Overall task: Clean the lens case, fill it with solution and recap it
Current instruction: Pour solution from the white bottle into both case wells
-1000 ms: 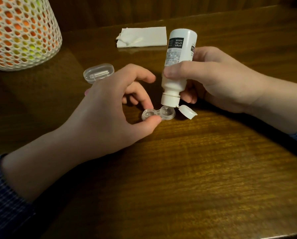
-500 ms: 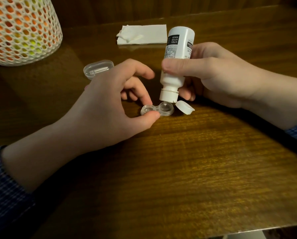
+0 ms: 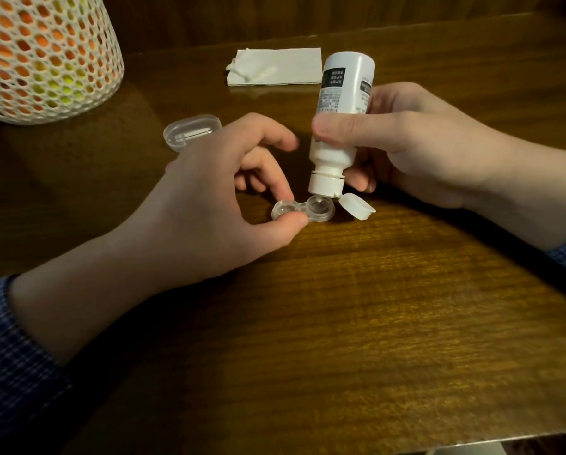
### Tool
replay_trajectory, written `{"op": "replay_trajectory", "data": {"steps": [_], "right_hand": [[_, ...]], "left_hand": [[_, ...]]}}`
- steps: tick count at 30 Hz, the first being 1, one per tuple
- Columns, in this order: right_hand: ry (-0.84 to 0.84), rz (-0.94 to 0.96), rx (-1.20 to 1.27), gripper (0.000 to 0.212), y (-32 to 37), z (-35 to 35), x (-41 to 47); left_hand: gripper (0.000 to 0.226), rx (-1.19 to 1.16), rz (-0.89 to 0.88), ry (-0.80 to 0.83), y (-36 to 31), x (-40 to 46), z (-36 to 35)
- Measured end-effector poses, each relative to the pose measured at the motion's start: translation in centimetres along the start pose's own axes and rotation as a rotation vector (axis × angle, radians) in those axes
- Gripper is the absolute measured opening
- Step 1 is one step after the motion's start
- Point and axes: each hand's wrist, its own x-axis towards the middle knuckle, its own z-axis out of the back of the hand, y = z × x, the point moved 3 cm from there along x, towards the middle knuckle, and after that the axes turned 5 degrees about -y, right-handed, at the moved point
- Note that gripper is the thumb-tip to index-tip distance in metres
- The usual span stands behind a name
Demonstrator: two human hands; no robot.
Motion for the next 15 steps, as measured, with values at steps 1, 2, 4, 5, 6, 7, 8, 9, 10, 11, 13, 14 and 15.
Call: {"op": "replay_trajectory", "data": {"steps": [1,2,4,5,6,7,8,9,10,11,13,14,15], "right_hand": [[-0.001,-0.002,0.001,0.02,0.01,-0.01,0.01],[-0.002,-0.005,0.005,0.02,0.0,-0.02,0.02],[-0.004,-0.01,0.009,0.02,-0.01,-0.04,0.05],[-0.005,-0.012,0.009,0.02,-0.02,-0.04,0.06],[-0.005,-0.012,0.008,0.02,-0.02,-0.06,0.07],[-0.006,-0.012,0.009,0.02,-0.03,-0.06,0.08],[-0.008,-0.012,0.011,0.019,-0.02,-0.05,0.08],[-0.009,-0.013,0.014,0.019,-0.01,-0.05,0.08],[-0.008,-0.013,0.015,0.019,0.01,-0.04,0.07],[-0.005,-0.014,0.016,0.019,0.02,-0.04,0.05],[0.002,-0.017,0.014,0.02,0.06,-0.03,0.03],[0.004,-0.02,0.014,0.02,0.07,-0.04,0.02],[0.004,-0.022,0.014,0.021,0.08,-0.04,0.02]], "left_hand": [[0.064,-0.002,-0.001,0.0,-0.01,0.01,0.01],[0.064,-0.004,0.0,-0.001,-0.02,0.01,0.02],[0.064,-0.008,-0.001,-0.003,-0.05,0.04,0.04],[0.064,-0.01,-0.003,-0.004,-0.06,0.04,0.03],[0.064,-0.013,-0.004,-0.004,-0.07,0.04,0.02],[0.064,-0.015,-0.004,-0.004,-0.08,0.02,0.0],[0.064,-0.015,-0.004,-0.003,-0.09,0.01,0.0],[0.064,-0.014,-0.005,-0.004,-0.09,0.0,0.0],[0.064,-0.01,-0.006,-0.004,-0.11,0.0,0.01],[0.064,-0.006,-0.006,-0.005,-0.13,0.0,0.02],[0.064,0.002,-0.004,-0.003,-0.16,0.02,0.06],[0.064,0.001,-0.004,-0.002,-0.17,0.03,0.06],[0.065,-0.001,-0.003,0.0,-0.18,0.03,0.04]]}}
